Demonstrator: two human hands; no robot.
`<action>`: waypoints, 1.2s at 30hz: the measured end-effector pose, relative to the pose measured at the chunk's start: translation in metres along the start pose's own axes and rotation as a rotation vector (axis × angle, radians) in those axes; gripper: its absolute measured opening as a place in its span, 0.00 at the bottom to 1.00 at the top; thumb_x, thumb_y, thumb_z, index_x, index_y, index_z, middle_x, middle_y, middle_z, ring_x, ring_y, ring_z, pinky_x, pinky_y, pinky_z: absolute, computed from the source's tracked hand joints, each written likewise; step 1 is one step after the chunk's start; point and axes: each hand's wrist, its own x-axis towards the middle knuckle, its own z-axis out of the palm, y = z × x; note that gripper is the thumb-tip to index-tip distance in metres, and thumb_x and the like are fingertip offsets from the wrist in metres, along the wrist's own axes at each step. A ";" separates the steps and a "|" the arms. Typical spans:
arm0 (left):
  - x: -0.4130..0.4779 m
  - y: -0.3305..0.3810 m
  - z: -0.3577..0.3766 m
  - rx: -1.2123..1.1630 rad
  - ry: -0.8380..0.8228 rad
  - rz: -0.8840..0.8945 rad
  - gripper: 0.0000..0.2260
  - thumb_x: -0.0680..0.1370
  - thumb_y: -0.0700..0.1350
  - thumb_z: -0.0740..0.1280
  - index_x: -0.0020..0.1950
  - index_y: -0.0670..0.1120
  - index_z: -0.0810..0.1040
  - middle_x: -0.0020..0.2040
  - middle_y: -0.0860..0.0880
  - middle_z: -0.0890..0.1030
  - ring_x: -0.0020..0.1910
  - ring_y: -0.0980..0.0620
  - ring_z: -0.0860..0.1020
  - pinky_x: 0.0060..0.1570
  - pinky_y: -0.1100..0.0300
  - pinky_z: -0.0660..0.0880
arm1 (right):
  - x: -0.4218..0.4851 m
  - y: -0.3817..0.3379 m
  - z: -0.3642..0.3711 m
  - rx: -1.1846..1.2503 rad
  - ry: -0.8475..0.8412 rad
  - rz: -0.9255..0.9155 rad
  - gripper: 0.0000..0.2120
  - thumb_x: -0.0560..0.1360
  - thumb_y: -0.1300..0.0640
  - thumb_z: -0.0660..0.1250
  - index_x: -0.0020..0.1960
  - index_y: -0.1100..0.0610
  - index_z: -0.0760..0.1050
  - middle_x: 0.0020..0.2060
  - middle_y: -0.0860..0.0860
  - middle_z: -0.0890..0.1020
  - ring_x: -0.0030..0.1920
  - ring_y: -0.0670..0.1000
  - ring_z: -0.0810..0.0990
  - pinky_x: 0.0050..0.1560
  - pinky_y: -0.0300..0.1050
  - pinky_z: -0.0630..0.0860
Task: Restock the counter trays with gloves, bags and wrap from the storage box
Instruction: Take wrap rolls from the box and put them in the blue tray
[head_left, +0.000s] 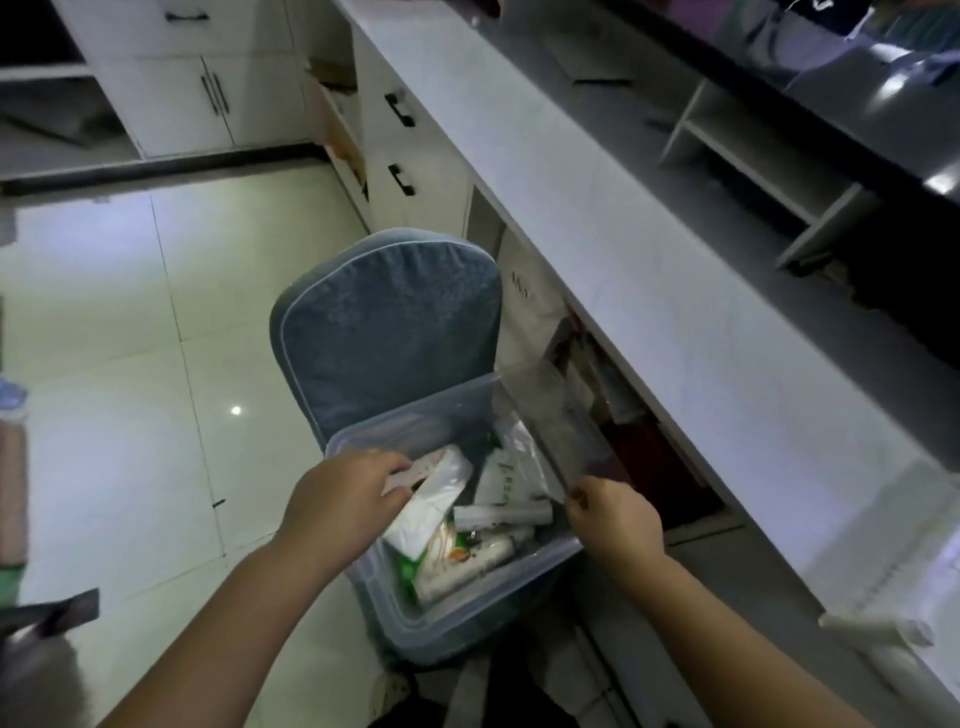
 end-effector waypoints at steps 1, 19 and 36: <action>0.000 -0.006 0.004 -0.015 -0.004 -0.022 0.15 0.75 0.53 0.65 0.61 0.56 0.77 0.58 0.54 0.81 0.53 0.51 0.79 0.46 0.59 0.74 | 0.003 0.001 0.006 -0.015 -0.009 0.009 0.12 0.76 0.55 0.60 0.33 0.51 0.69 0.33 0.51 0.76 0.36 0.55 0.77 0.32 0.44 0.68; 0.037 -0.063 0.138 -0.191 -0.216 -0.465 0.14 0.75 0.50 0.66 0.61 0.57 0.77 0.58 0.59 0.80 0.55 0.59 0.77 0.51 0.63 0.72 | 0.186 0.020 0.185 -0.113 -0.578 -0.133 0.12 0.77 0.62 0.58 0.56 0.62 0.77 0.56 0.60 0.81 0.56 0.58 0.79 0.58 0.48 0.74; 0.059 -0.063 0.215 -0.311 -0.157 -0.554 0.12 0.74 0.46 0.69 0.58 0.52 0.80 0.54 0.53 0.83 0.53 0.54 0.78 0.47 0.65 0.68 | 0.238 0.047 0.260 -0.347 -0.581 -0.464 0.20 0.67 0.50 0.71 0.57 0.54 0.76 0.56 0.56 0.79 0.55 0.58 0.77 0.54 0.45 0.73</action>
